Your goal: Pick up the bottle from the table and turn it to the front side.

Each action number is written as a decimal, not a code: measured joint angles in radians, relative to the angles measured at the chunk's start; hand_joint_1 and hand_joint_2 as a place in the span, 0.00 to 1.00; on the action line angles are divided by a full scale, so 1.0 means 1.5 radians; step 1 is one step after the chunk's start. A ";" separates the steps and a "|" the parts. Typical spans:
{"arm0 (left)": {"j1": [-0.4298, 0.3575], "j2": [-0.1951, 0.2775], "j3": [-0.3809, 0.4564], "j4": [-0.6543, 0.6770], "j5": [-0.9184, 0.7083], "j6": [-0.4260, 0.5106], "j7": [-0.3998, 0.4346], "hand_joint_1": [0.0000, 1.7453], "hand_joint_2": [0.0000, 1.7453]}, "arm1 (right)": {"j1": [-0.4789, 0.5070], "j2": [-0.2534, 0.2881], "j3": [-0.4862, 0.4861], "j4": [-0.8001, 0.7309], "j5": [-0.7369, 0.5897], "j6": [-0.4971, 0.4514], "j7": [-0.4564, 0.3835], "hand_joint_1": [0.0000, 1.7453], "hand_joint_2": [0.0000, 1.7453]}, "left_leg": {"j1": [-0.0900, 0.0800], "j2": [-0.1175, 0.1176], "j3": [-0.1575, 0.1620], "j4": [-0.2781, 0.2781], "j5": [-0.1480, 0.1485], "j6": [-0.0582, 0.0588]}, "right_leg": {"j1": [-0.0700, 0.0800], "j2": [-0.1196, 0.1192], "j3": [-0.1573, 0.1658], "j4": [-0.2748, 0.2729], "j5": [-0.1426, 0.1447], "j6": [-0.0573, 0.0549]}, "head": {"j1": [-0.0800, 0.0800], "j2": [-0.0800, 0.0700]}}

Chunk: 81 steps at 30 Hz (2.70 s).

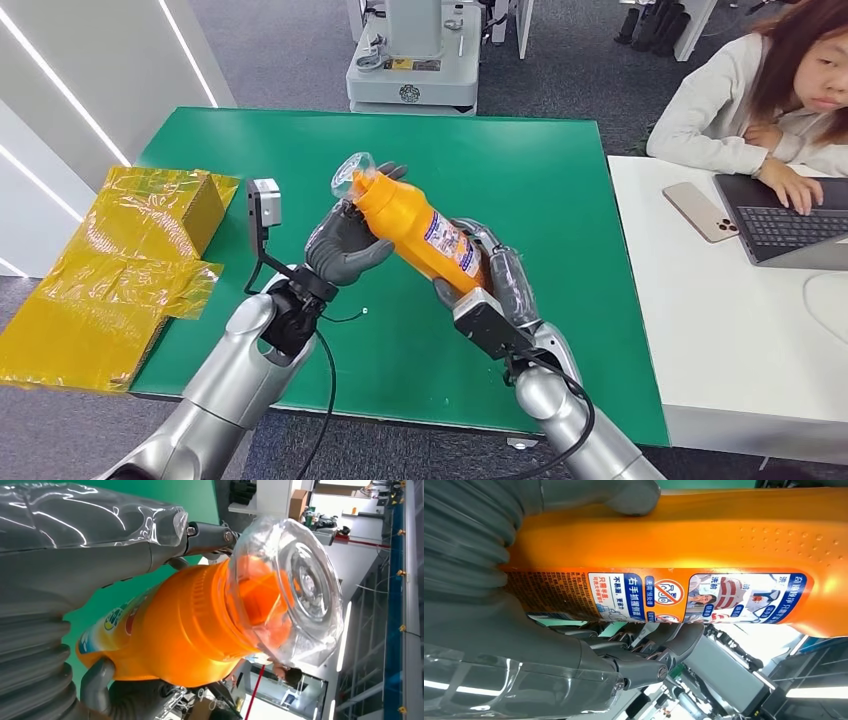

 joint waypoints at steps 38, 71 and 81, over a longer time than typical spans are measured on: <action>-0.054 -0.090 -0.008 0.078 -0.070 0.143 -0.113 0.25 1.00 | -0.024 0.053 -0.046 0.143 -0.015 -0.063 -0.023 1.00 1.00 | 0.000 0.000 0.000 0.000 0.000 0.000 | 0.000 0.000 0.000 0.000 0.000 0.000 | 0.000 0.000; -0.074 -0.058 -0.007 0.114 -0.141 0.190 -0.142 0.00 1.00 | -0.064 0.072 -0.022 0.169 0.000 -0.097 -0.067 1.00 1.00 | 0.000 0.000 0.000 0.000 0.000 0.000 | 0.000 0.000 0.000 0.001 0.000 0.000 | 0.000 0.000; -0.074 -0.034 0.034 0.088 -0.145 0.179 -0.122 0.00 1.00 | -0.060 0.073 -0.013 0.116 -0.014 -0.109 -0.071 1.00 1.00 | 0.000 0.000 -0.001 0.000 0.001 -0.001 | 0.000 0.000 0.000 0.001 0.000 0.000 | 0.000 0.000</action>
